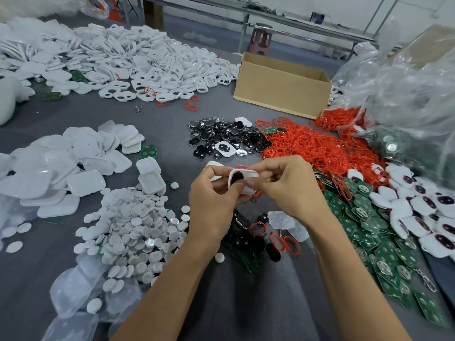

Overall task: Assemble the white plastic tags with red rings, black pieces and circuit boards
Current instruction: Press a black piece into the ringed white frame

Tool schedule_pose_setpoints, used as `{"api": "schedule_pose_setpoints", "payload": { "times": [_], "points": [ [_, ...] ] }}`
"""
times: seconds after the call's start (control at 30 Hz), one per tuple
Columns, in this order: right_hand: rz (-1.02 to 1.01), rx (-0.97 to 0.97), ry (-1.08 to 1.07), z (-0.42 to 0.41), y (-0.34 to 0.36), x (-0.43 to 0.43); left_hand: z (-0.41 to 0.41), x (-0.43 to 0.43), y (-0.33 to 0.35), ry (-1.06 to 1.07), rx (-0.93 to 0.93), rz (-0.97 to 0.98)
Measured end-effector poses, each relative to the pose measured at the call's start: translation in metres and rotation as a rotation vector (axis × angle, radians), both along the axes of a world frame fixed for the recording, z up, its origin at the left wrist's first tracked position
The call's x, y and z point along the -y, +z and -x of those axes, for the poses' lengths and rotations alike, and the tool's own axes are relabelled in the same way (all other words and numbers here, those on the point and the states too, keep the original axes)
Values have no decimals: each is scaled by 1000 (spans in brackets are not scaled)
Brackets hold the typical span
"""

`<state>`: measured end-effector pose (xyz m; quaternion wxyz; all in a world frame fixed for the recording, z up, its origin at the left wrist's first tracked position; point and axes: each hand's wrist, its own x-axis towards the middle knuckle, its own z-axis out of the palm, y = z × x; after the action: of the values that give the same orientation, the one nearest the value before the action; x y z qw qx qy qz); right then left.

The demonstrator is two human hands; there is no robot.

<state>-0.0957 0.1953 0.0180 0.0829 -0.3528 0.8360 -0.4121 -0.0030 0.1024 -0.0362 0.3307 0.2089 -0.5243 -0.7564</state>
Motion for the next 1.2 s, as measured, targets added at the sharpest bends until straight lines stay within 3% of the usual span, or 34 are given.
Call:
{"api": "schedule_pose_setpoints", "payload": {
  "times": [0.5,0.67,0.97,1.2],
  "points": [
    [-11,48,126,-3,3,0,-1,4,2,28,47,-62],
    [45,110,84,-5,3,2,-1,4,4,17,37,-40],
    [134,331,13,-1,3,2,-1,1,9,-72,-5,-184],
    [119,315,29,-3,2,3,-1,0,9,-56,16,-130]
  ]
}}
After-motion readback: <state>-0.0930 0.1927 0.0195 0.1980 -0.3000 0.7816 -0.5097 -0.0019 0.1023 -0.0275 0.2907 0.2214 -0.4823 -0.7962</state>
